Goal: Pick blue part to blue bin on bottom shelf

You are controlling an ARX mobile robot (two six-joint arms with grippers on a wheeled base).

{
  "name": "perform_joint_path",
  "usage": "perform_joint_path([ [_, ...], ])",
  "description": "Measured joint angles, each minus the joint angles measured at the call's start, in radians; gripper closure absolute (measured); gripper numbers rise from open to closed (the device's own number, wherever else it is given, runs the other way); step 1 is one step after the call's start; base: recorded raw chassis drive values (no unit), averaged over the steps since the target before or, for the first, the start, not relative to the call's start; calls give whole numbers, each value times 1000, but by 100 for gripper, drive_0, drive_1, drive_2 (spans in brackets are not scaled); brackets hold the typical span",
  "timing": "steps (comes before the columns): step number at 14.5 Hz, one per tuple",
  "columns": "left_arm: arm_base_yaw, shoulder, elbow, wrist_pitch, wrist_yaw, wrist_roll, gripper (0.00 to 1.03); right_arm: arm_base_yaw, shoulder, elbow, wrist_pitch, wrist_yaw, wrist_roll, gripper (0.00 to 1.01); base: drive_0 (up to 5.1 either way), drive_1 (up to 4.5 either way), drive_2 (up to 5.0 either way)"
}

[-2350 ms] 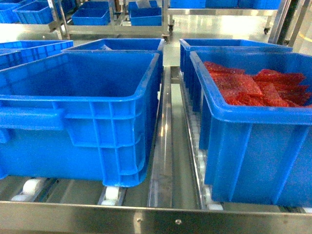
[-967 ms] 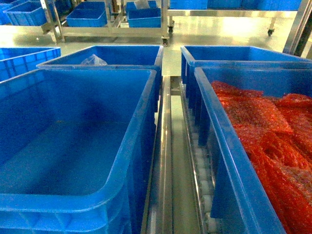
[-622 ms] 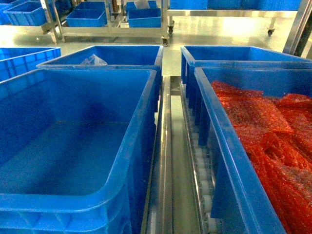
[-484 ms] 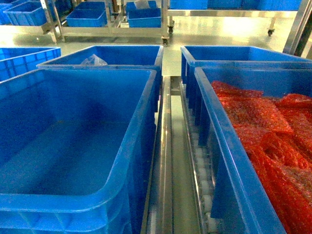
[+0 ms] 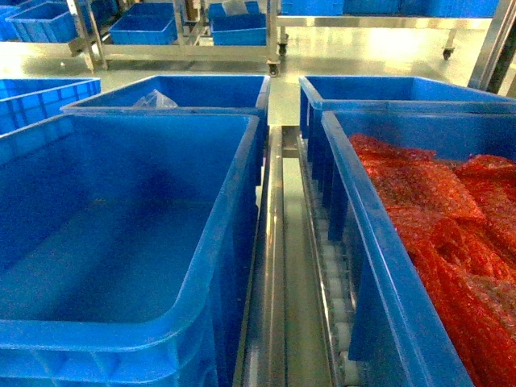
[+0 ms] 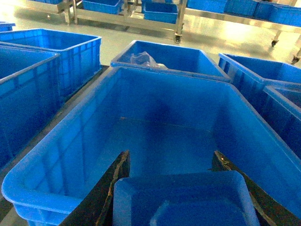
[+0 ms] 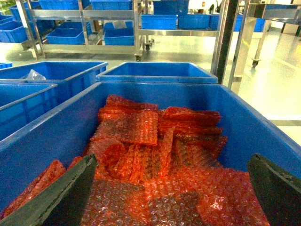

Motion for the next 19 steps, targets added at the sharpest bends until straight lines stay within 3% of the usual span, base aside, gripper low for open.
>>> perform_joint_path([
  [19, 0, 0, 0, 0, 0, 0, 60, 0, 0, 0, 0, 0, 0, 3, 0, 0, 0],
])
